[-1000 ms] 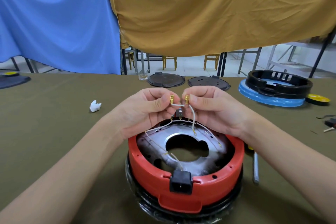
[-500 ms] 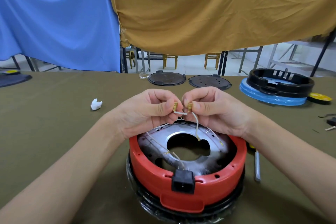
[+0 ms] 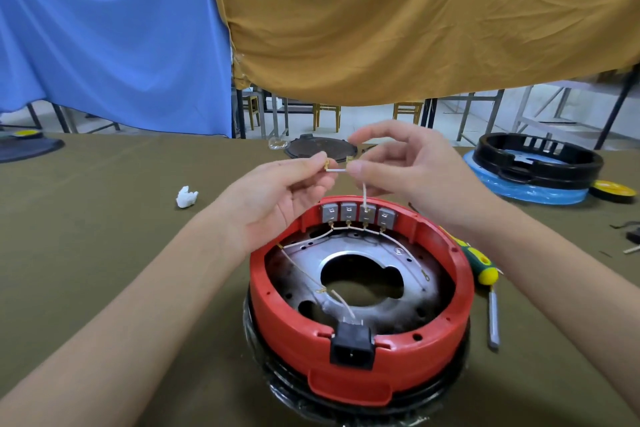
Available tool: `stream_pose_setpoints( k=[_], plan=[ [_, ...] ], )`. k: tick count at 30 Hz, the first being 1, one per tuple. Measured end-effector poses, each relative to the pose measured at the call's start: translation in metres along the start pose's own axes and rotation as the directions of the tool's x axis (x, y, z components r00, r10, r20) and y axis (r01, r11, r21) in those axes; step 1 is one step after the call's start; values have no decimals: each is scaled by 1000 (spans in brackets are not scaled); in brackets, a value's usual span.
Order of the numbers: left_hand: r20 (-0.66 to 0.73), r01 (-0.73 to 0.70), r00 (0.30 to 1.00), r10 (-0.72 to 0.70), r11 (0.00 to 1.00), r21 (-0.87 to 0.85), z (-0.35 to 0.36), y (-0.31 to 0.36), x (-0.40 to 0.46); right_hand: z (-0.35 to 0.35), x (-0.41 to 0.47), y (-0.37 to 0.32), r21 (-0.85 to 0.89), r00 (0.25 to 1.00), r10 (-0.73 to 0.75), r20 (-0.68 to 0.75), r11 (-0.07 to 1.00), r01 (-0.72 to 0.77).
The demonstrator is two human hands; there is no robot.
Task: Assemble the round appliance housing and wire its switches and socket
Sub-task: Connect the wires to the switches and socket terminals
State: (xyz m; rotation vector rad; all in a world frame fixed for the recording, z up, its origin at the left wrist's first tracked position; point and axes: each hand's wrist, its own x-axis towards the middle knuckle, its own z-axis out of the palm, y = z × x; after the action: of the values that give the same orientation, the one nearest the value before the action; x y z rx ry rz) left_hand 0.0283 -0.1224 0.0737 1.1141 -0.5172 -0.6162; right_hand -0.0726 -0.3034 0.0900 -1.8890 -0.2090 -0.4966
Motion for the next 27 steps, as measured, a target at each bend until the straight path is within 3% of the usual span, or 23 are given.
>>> stream_pose_setpoints(
  k=[3,6,8,10,11,13,16,20,27],
  plan=[
    [-19,20,1000,-18,993,117,4,-4,-1,9,-4,0,-500,980,-197,3,848,173],
    [-69,-37,995,68,922,384,3,-4,-3,15,-7,2,-685,972,-233,35,702,193],
    [-44,-125,980,193,777,617,-2,-3,-3,14,-6,5,-676,981,-195,12,721,152],
    [20,-183,951,307,513,839,-9,0,-1,13,-5,7,-634,989,-146,-6,766,109],
    [47,-173,950,310,390,904,-12,0,0,13,-4,7,-621,992,-123,3,777,98],
    [56,-108,978,199,260,960,-17,-2,1,13,-4,9,-622,996,-74,43,779,85],
    [34,-47,997,66,206,977,-19,-6,0,11,-4,11,-637,996,7,90,769,52],
    [64,-69,996,58,102,992,-17,-1,-2,5,-4,7,-643,988,55,145,764,52],
    [116,-116,993,0,74,990,-13,2,-6,13,-7,4,-660,947,133,293,745,100]
  ],
)
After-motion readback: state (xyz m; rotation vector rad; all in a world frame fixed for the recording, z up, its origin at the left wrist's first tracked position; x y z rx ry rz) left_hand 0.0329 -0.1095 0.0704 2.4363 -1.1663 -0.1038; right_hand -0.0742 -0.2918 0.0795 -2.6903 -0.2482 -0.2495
